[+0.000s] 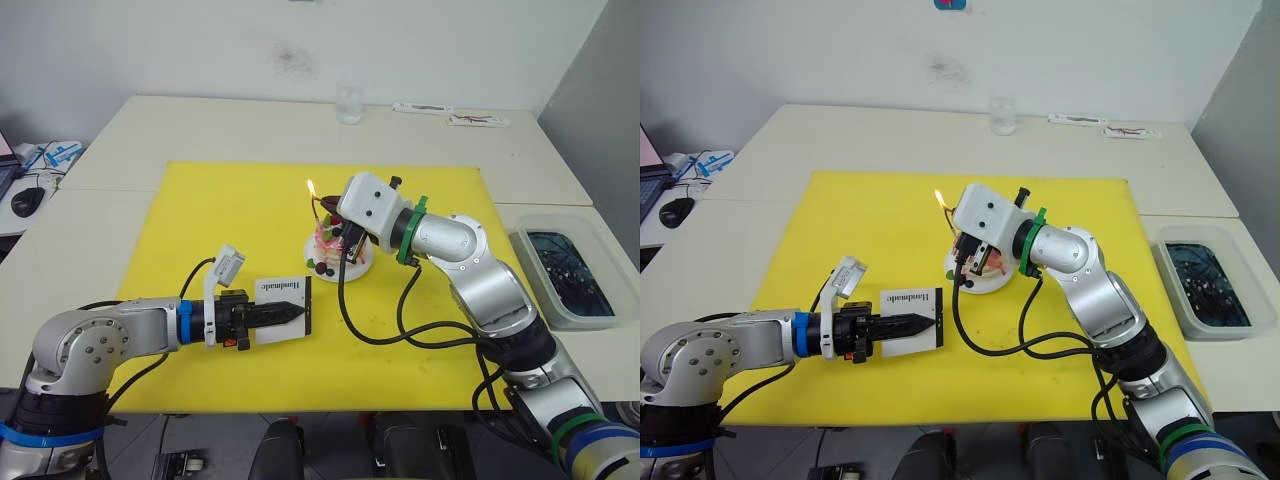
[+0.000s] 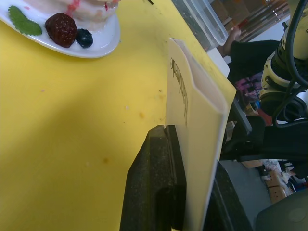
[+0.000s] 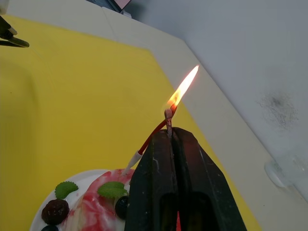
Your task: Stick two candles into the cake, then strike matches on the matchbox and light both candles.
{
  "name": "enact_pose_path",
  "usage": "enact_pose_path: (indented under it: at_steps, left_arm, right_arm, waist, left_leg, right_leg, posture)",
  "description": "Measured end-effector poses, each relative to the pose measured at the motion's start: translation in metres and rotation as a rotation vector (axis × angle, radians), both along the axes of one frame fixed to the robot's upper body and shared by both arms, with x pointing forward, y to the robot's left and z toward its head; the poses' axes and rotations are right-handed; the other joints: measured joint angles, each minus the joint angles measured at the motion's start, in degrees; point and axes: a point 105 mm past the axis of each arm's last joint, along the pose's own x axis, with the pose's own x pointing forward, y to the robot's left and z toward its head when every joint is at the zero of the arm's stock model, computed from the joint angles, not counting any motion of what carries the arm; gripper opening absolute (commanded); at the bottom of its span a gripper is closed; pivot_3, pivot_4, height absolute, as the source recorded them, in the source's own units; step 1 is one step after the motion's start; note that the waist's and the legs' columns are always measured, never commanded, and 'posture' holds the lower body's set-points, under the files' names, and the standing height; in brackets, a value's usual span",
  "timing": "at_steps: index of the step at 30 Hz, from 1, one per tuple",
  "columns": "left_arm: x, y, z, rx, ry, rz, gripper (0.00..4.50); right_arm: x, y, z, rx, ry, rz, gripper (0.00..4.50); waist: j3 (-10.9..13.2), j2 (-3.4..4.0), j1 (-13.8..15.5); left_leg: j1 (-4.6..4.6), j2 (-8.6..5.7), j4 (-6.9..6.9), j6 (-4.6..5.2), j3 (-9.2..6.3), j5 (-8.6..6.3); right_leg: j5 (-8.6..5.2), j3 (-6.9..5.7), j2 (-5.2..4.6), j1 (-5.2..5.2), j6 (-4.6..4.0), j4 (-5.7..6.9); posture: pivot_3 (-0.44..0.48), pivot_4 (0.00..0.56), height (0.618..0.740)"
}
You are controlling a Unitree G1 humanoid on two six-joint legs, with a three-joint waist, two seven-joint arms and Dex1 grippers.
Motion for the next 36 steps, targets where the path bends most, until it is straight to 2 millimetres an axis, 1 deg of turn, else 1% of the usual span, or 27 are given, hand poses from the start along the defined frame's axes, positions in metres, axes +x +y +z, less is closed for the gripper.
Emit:
enact_pose_path:
  at_steps: [18, 20, 22, 26, 29, 31, 33, 35, 36]
  left_arm:
    - [0.001, 0.0, 0.0, 0.005, -0.006, -0.004, 0.0]
    - [0.001, -0.002, 0.001, 0.006, -0.009, -0.01, 0.0]
    - [0.002, -0.003, 0.002, 0.006, -0.014, -0.016, 0.0]
    - [0.002, -0.005, 0.002, 0.006, -0.013, -0.032, 0.0]
    - [0.003, -0.006, 0.003, 0.006, -0.019, -0.041, 0.0]
    - [0.002, -0.008, 0.004, -0.001, -0.017, -0.06, 0.0]
    - [0.002, -0.012, 0.005, -0.003, -0.02, -0.08, 0.0]
    - [-0.001, -0.016, 0.004, -0.003, -0.019, -0.104, 0.0]
    - [-0.002, -0.017, 0.003, -0.001, -0.02, -0.109, 0.0]
  right_arm:
    - [-0.001, 0.0, 0.0, 0.0, -0.001, 0.003, 0.04]
    - [-0.003, -0.001, 0.003, 0.005, -0.008, 0.008, 0.04]
    - [-0.01, -0.005, 0.005, 0.018, -0.007, 0.03, 0.04]
    - [-0.023, -0.019, 0.007, 0.048, 0.022, 0.043, 0.04]
    - [-0.033, -0.032, 0.004, 0.034, 0.042, 0.049, 0.04]
    - [-0.039, -0.046, 0.002, 0.027, 0.053, 0.03, 0.04]
    - [-0.043, -0.063, -0.002, 0.019, 0.07, -0.027, 0.04]
    - [-0.045, -0.09, -0.01, 0.014, 0.107, -0.13, 0.04]
    - [-0.045, -0.097, -0.012, 0.013, 0.12, -0.159, 0.04]
  waist:
    - [0.0, 0.0, -0.01]
    - [0.0, 0.0, 0.0]
    - [0.0, 0.0, 0.05]
    - [0.0, 0.0, 0.08]
    - [0.0, 0.0, 0.1]
    - [0.0, 0.01, 0.12]
    - [0.0, 0.0, 0.29]
    - [0.0, 0.0, 0.42]
    - [0.0, 0.0, 0.42]
  left_leg:
    - [0.0, 0.0, 0.0, 0.0, 0.0, 0.0]
    - [-0.01, 0.0, 0.0, 0.0, 0.0, 0.0]
    - [-0.02, 0.0, 0.0, 0.0, -0.01, 0.0]
    - [-0.01, 0.0, -0.02, 0.0, -0.01, 0.0]
    - [0.0, 0.0, -0.02, 0.0, -0.02, 0.0]
    - [0.0, 0.0, 0.0, 0.0, -0.01, 0.0]
    - [-0.01, 0.0, 0.01, 0.0, -0.01, 0.0]
    - [-0.01, -0.01, 0.01, 0.0, 0.02, 0.0]
    - [-0.01, -0.01, 0.02, 0.0, 0.03, 0.0]
  right_leg:
    - [0.0, 0.0, 0.0, 0.0, 0.0, 0.0]
    - [0.0, 0.0, 0.0, 0.0, 0.0, 0.0]
    - [0.0, -0.01, 0.0, 0.01, 0.01, -0.01]
    - [0.0, -0.01, 0.0, 0.01, 0.01, -0.02]
    - [-0.03, -0.02, 0.0, 0.01, -0.03, -0.02]
    - [-0.05, -0.02, 0.0, 0.03, -0.07, -0.02]
    - [-0.06, -0.02, 0.0, 0.04, -0.07, -0.04]
    - [-0.06, 0.02, -0.01, 0.04, -0.07, -0.07]
    - [-0.06, 0.02, -0.01, 0.04, -0.07, -0.07]
  posture:
    - [0.0, 0.15, 0.74]
    - [0.0, 0.15, 0.74]
    - [0.0, 0.15, 0.74]
    - [0.0, 0.15, 0.74]
    - [0.0, 0.15, 0.74]
    - [0.0, 0.15, 0.74]
    - [0.0, 0.15, 0.74]
    - [0.0, 0.15, 0.74]
    - [0.0, 0.15, 0.74]
